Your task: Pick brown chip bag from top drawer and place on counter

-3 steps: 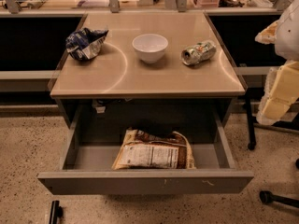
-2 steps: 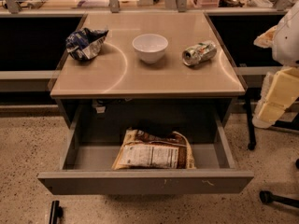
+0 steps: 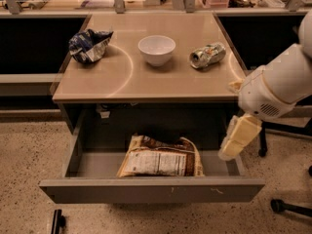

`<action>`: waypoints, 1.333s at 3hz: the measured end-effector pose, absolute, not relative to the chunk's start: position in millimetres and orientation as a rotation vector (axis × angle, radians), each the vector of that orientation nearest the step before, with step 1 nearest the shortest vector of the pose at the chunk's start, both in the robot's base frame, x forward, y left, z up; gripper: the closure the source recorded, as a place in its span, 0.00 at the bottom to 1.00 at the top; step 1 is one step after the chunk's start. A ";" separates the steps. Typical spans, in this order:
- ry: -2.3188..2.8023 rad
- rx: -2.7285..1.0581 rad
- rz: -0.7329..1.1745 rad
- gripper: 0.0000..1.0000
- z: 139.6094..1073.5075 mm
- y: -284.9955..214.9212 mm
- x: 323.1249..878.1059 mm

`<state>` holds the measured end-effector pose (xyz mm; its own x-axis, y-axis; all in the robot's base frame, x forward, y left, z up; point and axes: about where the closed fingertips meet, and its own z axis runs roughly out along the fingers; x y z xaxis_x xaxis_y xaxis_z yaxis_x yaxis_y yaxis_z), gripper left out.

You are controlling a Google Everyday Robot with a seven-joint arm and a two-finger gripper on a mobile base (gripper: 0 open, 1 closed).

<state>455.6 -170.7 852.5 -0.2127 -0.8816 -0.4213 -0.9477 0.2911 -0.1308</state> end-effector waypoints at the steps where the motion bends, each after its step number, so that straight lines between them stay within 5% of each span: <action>1: 2.146 -1.627 0.224 0.00 848.4 -167.6 458.9; 4: 2.156 -1.413 0.449 0.00 760.6 -141.1 457.4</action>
Offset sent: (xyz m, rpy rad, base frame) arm -0.0051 0.0005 -0.0120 0.0860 -0.0415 -0.0591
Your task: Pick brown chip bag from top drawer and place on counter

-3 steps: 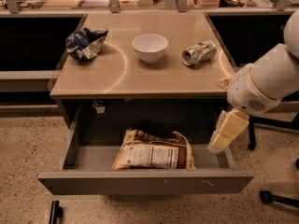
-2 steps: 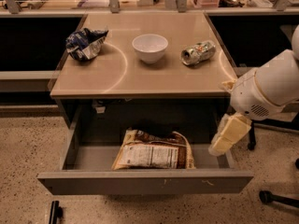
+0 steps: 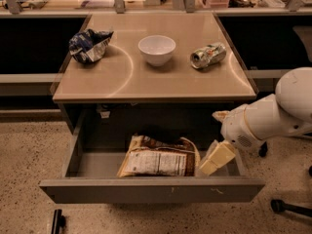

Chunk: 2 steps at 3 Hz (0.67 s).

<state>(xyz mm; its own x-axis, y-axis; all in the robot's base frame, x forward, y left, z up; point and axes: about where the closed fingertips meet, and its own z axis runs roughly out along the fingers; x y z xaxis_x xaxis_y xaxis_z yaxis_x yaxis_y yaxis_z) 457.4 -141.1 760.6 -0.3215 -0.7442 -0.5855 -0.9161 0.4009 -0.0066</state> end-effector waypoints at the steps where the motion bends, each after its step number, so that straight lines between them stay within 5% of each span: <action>1: 2.137 -1.380 0.552 0.00 727.6 -121.1 473.7; 2: 2.108 -1.372 0.627 0.00 704.3 -98.7 494.2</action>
Offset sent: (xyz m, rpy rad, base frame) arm 0.0635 0.0677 -0.0839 0.1975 0.0664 0.0447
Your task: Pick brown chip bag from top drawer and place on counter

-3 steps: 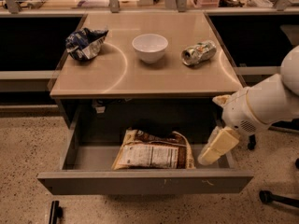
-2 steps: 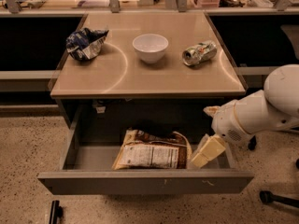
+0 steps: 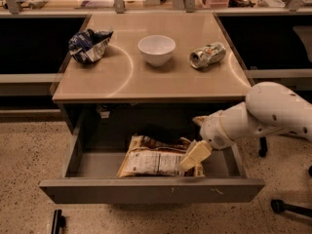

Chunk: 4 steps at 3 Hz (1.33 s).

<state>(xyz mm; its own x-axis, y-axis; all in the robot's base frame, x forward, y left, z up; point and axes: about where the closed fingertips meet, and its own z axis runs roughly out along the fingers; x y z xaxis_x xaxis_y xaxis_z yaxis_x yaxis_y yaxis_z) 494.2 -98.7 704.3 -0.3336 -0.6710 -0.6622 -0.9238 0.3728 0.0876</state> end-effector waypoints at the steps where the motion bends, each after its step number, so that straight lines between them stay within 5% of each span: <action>1: 2.078 -1.379 0.671 0.00 690.2 -77.3 512.3; 3: 2.096 -1.339 0.755 0.00 647.1 -50.3 501.5; 4: 2.121 -1.350 0.728 0.19 632.7 -46.5 491.3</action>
Offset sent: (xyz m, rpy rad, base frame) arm 0.0168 0.0540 -0.0630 0.1205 0.0773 0.0205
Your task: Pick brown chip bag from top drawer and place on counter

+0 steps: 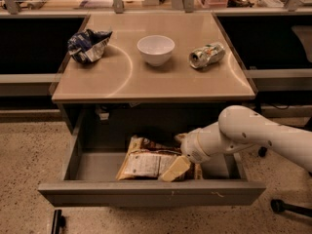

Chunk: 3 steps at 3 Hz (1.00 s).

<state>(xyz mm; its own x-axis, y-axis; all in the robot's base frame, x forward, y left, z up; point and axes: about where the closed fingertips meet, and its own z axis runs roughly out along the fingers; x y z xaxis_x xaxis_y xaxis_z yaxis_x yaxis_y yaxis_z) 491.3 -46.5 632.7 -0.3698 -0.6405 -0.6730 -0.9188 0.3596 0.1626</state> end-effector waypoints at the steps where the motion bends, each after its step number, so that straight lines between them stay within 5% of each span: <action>1: 2.121 -1.350 0.728 0.42 633.5 -46.5 491.3; 3: 2.121 -1.350 0.728 0.89 633.5 -46.4 491.2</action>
Offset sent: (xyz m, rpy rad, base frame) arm 0.0000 0.0000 0.0008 0.0000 0.0000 0.0001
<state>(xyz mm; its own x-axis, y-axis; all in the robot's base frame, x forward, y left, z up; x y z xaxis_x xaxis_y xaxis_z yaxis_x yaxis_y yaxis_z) 491.2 -46.4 633.5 -0.3696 -0.6406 -0.6730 -0.9189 0.3593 0.1627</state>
